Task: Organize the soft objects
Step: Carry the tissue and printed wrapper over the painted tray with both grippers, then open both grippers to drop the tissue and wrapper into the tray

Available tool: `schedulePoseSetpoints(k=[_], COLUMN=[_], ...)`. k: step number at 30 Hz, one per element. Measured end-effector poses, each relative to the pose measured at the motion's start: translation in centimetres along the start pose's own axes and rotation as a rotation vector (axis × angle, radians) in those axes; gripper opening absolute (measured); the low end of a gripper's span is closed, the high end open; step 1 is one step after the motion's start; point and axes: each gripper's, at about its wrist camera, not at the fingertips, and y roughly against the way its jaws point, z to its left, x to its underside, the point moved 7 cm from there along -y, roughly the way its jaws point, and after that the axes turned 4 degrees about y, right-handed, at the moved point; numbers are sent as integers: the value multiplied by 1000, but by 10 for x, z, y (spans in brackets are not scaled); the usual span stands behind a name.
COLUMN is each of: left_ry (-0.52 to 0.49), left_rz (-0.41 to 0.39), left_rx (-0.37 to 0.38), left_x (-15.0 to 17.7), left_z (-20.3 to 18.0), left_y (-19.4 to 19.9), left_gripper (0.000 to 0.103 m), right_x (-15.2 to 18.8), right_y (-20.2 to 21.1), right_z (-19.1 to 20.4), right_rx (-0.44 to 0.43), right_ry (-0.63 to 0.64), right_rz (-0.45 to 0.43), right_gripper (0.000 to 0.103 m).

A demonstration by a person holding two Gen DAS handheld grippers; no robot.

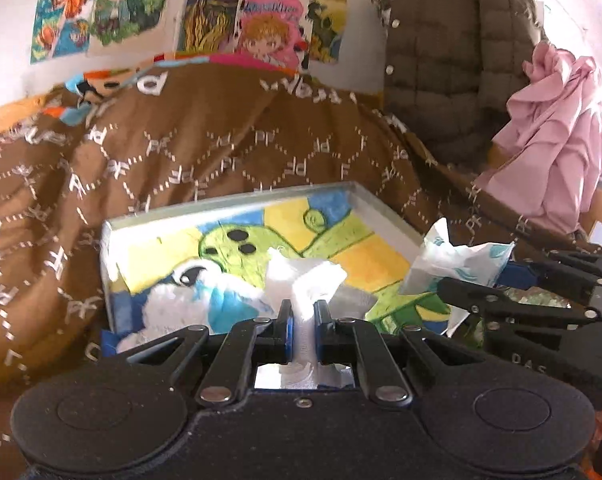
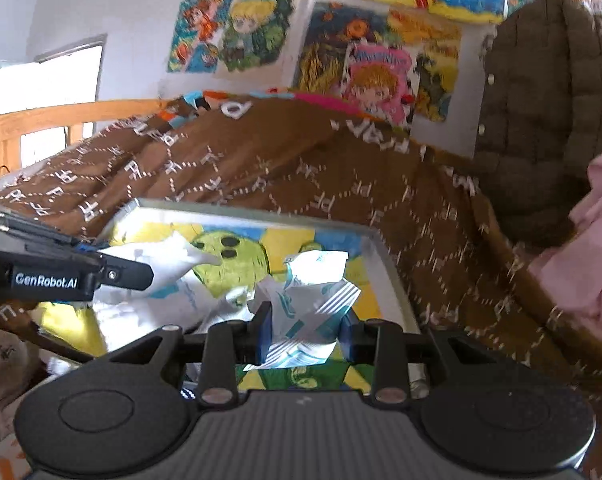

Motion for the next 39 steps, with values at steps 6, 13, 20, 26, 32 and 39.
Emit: schedulePoseSetpoints(k=[6, 13, 20, 26, 32, 39], left_ry=[100, 126, 122, 144, 166, 183], left_rz=[62, 203, 237, 266, 255, 159], left_rx=[19, -11, -50, -67, -85, -136], left_x=[-2, 17, 21, 23, 21, 12], left_z=[11, 17, 19, 23, 26, 33], left_y=[-29, -54, -60, -62, -55, -33], left_gripper=[10, 10, 12, 20, 35, 60], right_x=[12, 19, 17, 20, 17, 7], right_y=[-27, -39, -46, -52, -45, -29], right_z=[0, 4, 6, 5, 1, -8], right_rx=[-4, -12, -17, -19, -9, 13], right_ry=[-43, -50, -53, -66, -64, -45], right_rz=[52, 74, 95, 131, 138, 112], right_gripper=[37, 37, 42, 49, 65, 82])
